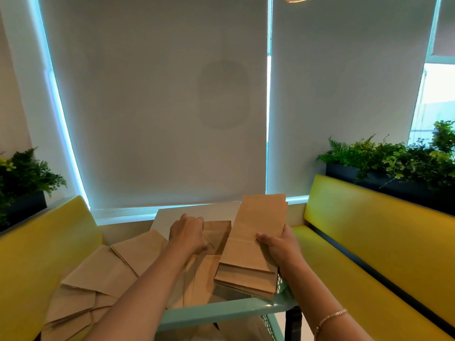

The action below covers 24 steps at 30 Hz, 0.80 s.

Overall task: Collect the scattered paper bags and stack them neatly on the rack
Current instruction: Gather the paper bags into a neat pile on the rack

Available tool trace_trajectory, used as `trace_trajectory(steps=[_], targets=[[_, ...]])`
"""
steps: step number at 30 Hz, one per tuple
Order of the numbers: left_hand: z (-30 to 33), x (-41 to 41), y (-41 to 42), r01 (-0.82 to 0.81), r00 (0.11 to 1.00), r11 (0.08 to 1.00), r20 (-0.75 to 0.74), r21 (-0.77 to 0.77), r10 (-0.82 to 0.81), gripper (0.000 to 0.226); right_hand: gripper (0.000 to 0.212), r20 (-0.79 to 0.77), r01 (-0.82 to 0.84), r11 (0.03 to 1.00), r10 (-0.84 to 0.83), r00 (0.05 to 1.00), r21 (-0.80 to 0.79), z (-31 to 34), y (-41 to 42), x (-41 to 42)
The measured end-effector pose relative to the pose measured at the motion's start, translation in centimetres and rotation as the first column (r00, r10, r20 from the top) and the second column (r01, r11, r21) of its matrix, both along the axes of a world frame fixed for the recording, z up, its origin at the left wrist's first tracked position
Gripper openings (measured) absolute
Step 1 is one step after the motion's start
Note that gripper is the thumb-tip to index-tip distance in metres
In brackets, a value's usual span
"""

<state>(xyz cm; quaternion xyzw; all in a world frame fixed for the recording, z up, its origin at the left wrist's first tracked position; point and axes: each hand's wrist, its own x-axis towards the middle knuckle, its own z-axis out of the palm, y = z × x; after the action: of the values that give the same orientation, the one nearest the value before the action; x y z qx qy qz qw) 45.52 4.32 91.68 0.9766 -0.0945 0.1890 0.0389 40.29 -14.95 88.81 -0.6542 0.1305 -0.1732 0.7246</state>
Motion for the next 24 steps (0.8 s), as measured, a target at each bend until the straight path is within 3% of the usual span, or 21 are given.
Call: trace_trajectory(steps=[7, 13, 15, 20, 24], targets=[[-1.3, -0.9, 0.1, 0.092, 0.987, 0.995, 0.138, -0.039, -0.086, 0.018, 0.047, 0.004, -0.002, 1.0, 0.002, 1.0, -0.023, 0.1, -0.1, -0.1], [-1.3, -1.7, 0.2, 0.115, 0.984, 0.989, 0.15, -0.098, -0.099, 0.012, 0.046, 0.021, -0.02, 1.0, 0.02, 1.0, -0.005, 0.2, -0.3, -0.3], [-0.7, -1.8, 0.3, 0.095, 0.988, 0.98, 0.136, -0.177, -0.071, 0.006, 0.048, 0.019, -0.026, 1.0, 0.026, 0.999, -0.002, 0.2, -0.3, -0.3], [2.6, -1.8, 1.6, 0.073, 0.991, 0.876, -0.066, -0.476, -0.119, 0.028, 0.049, 0.01, -0.019, 1.0, 0.019, 1.0, -0.002, 0.1, -0.3, -0.1], [5.9, -2.5, 3.6, 0.06, 0.989, 0.818, -0.078, -0.572, -0.126, 0.018, 0.051, -0.002, -0.013, 1.0, 0.013, 1.0, 0.013, 0.1, -0.2, -0.1]])
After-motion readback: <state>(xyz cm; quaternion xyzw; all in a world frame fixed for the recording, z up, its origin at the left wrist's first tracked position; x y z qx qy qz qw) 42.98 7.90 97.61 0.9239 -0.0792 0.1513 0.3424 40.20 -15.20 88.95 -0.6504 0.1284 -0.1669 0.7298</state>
